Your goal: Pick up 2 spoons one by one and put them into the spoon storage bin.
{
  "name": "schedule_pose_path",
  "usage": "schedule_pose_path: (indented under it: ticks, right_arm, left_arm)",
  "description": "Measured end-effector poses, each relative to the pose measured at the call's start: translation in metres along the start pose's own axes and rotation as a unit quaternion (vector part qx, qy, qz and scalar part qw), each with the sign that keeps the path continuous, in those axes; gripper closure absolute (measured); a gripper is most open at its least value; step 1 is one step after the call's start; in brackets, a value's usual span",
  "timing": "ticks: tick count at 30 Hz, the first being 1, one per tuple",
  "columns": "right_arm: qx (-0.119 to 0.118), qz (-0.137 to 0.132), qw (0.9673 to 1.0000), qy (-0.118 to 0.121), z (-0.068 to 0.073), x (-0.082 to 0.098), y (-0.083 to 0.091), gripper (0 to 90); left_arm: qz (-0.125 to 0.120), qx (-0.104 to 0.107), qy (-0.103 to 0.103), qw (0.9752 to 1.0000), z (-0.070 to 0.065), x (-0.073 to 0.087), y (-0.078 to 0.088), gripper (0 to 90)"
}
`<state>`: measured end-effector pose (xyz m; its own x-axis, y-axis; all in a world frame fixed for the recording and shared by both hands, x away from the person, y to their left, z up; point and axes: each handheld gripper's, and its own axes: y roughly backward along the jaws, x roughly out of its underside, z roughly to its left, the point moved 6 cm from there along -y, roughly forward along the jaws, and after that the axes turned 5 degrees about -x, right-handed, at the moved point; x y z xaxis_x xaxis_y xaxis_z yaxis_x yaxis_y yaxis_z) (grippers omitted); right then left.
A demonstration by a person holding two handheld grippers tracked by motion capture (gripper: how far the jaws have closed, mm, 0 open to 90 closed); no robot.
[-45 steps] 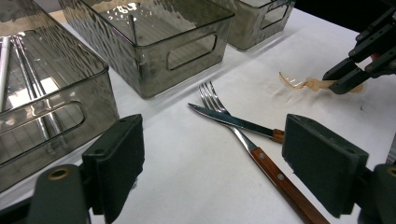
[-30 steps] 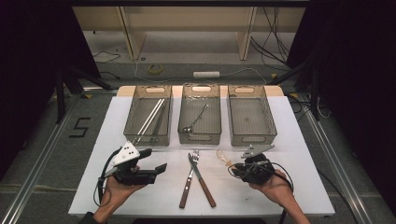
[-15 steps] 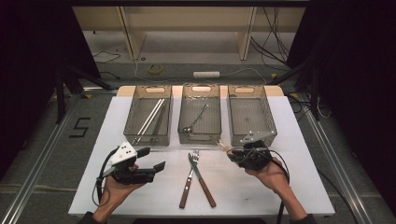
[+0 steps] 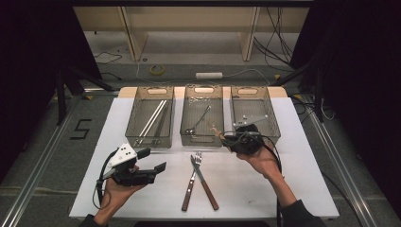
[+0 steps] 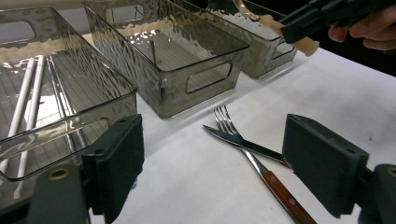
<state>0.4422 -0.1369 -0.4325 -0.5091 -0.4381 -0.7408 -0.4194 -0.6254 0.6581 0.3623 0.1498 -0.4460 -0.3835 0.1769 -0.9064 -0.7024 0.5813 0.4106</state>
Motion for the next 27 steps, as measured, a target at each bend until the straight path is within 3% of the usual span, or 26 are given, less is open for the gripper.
schedule_pose_path:
  ticks: [13,27]
  right_arm:
    - [0.012,-0.009,0.9999,-0.008,-0.009,-0.034,-0.023,76.9]
    - [0.014,-0.016,0.9993,-0.030,-0.018,-0.057,-0.044,76.8]
  left_arm:
    - [-0.005,0.000,0.002,1.0000,0.001,-0.001,0.001,20.3]
    - [-0.008,-0.003,0.000,1.0000,0.001,-0.002,0.002,20.2]
